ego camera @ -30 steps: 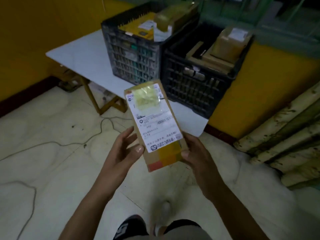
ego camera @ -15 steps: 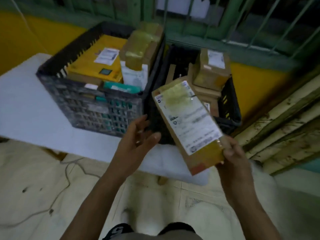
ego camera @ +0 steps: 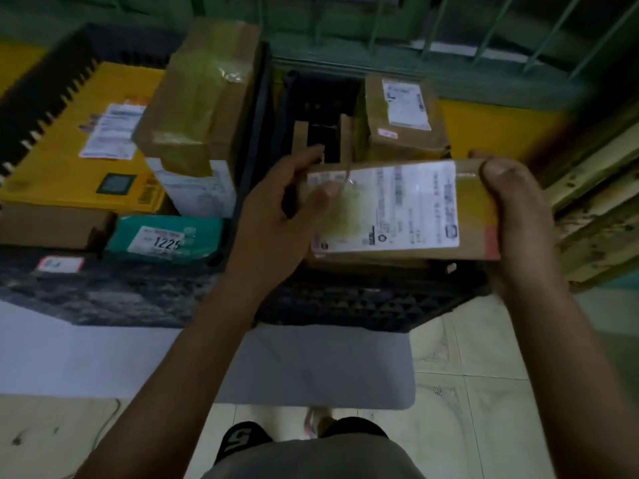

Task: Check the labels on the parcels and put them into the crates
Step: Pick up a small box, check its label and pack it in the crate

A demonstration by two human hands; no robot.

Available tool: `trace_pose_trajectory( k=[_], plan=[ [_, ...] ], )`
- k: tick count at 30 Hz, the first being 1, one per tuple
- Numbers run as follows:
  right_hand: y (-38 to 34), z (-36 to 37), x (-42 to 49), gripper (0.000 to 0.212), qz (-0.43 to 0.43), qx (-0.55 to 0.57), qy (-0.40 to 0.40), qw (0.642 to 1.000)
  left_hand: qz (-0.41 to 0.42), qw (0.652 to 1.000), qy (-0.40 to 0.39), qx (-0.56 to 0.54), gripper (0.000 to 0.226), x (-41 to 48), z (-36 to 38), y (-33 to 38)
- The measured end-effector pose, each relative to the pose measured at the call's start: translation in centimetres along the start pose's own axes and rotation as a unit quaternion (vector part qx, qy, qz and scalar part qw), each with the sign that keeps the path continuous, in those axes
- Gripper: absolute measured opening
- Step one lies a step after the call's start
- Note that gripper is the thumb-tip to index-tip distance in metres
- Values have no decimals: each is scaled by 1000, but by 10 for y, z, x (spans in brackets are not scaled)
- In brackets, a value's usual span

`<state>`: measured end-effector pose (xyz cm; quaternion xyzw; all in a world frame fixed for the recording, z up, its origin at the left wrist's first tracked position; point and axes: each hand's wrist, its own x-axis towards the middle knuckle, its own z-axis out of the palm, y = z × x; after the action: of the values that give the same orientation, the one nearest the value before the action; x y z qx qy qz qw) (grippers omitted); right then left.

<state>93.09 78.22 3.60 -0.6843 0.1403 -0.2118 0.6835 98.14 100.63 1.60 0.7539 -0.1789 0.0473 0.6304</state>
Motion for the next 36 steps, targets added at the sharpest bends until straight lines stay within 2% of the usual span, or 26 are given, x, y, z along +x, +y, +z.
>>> trace_pose_trajectory(
  k=[5,10,13,16,17,19,21,24,26,27,29,30,32,34,36],
  plan=[
    [7,3,75,16,55,6,-55,997,-67,991,85,-72,27,36,18,-5],
    [36,-2,99,33,110,-170,-161,966,-116,990,80,-24,23,38,27,-22],
    [56,-10,89,26,71,-321,-228,916,-168,982,1,89,24,28,24,-32],
    [67,-10,70,25,27,-445,-243,862,-200,931,-109,285,45,20,27,-38],
    [69,-7,66,26,8,-459,-225,860,-202,915,-126,327,58,22,28,-37],
    [66,-4,59,29,-15,-458,-196,867,-181,909,-139,349,66,28,26,-39],
    [60,-4,55,43,-15,-464,-233,854,-155,914,-153,342,62,32,22,-40],
    [49,-4,47,102,70,-499,-382,774,-167,918,-174,314,58,35,17,-44],
    [45,-6,47,124,110,-520,-424,733,-169,926,-178,286,58,35,15,-48],
    [42,-7,48,124,103,-523,-422,734,-169,938,-171,248,57,37,14,-48],
    [35,-6,49,100,52,-525,-353,773,-160,975,-108,114,52,40,14,-47],
    [30,-2,50,86,42,-510,-295,807,-153,985,-61,51,51,42,15,-45],
    [23,11,53,69,63,-400,-190,894,-85,995,16,42,59,45,23,-39],
    [20,32,55,59,73,-312,-133,938,-42,998,19,48,68,47,36,-32],
    [18,58,61,52,52,-295,-143,943,-83,996,-32,20,70,57,50,-27]
  ],
)
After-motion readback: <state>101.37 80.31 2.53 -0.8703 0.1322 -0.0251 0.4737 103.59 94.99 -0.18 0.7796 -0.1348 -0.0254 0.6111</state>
